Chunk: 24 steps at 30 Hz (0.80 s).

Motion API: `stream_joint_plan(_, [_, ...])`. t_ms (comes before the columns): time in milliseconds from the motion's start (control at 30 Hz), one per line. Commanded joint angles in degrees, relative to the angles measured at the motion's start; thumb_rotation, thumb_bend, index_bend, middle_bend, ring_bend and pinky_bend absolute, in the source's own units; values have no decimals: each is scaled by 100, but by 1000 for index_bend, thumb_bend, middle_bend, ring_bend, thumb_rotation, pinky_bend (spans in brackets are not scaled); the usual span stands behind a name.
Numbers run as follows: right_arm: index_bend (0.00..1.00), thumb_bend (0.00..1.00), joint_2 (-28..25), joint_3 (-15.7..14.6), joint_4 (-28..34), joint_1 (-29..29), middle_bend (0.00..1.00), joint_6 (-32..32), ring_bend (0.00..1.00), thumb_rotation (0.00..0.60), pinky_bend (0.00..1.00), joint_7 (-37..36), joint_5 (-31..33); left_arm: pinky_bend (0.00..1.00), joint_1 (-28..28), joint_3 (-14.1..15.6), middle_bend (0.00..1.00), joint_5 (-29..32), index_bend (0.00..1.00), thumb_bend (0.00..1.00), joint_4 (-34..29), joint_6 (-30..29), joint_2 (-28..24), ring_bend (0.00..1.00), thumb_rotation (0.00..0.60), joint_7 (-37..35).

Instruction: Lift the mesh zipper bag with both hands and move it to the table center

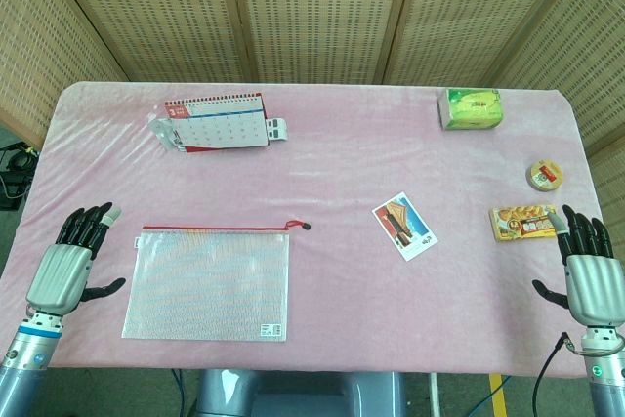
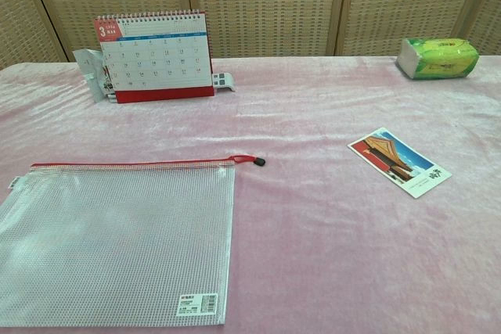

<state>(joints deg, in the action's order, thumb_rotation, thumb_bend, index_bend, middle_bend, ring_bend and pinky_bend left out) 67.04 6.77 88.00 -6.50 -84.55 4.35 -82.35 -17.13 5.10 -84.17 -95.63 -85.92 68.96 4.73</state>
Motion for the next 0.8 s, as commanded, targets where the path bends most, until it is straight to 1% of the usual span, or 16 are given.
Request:
stream_joint_plan(33, [64,0,-4,-3,4,0,0,5,0,600,0,-5,0,0,27,-42,0,-17,0,0,15,38,18,0,600,31])
stream_joint_plan(300, [64,0,-29,-14,9,-3,0,49,0,600,0,-47,15,0,-46,-214,0,-45,0,0,24,300,141,0,600,236])
stream_joint_plan(333, [64,0,-25,-12,3,-9,0,62,0,600,0,-41,22,31,-111,-258,33,-57,0,0,0,392,162,44,600,289])
stream_joint_plan(367, [64,0,-22,-10,-2,-15,0,76,0,600,0,-35,30,98,-202,-318,112,-78,0,0,-39,499,176,118,600,356])
stream_joint_plan(400, [64,0,-19,-8,-6,-21,0,86,0,600,0,-32,34,251,-275,-373,272,-100,0,0,-70,568,190,264,600,397])
stream_joint_plan(433, [64,0,-15,-8,-13,-28,0,100,0,600,0,-28,38,443,-402,-482,463,-166,5,0,-102,646,229,432,600,433])
stream_joint_plan(467, [63,0,-12,-9,-19,-34,0,111,0,600,0,-25,40,557,-579,-616,572,-229,30,0,-137,780,306,520,600,427])
stream_joint_plan(500, [64,0,-6,-5,-27,-40,0,121,0,600,0,-16,48,678,-755,-735,673,-236,96,0,-155,964,368,609,600,439])
stream_joint_plan(533, [64,0,-2,-3,-31,-43,0,126,0,600,0,-9,54,772,-896,-840,747,-255,184,0,-153,1082,428,684,600,486])
stream_joint_plan(567, [63,0,5,-2,-38,-48,0,133,0,600,0,7,60,830,-1149,-1054,792,-214,246,0,-91,1291,586,733,600,671])
stream_joint_plan(600, [64,0,23,-9,-51,-57,0,147,0,600,0,53,58,909,-1723,-1461,852,-82,314,0,21,1803,981,803,600,955])
stream_joint_plan(633, [64,0,38,-11,-57,-66,0,163,0,600,0,72,64,966,-1961,-1663,902,208,363,0,154,2084,1217,865,600,1172])
stream_joint_plan(700, [64,0,53,-11,-70,-78,0,194,0,600,0,85,83,1000,-2202,-1851,956,558,412,0,274,2350,1474,930,600,1492])
stream_joint_plan(767, [64,0,79,-4,-112,-105,0,273,0,600,0,110,147,1000,-2631,-2077,974,1039,426,0,561,2771,1908,950,600,1977])
stream_joint_plan(800, [64,0,87,-1,-122,-112,0,298,0,600,0,113,169,1000,-2764,-2133,977,1218,431,0,693,2888,2066,953,600,2149])
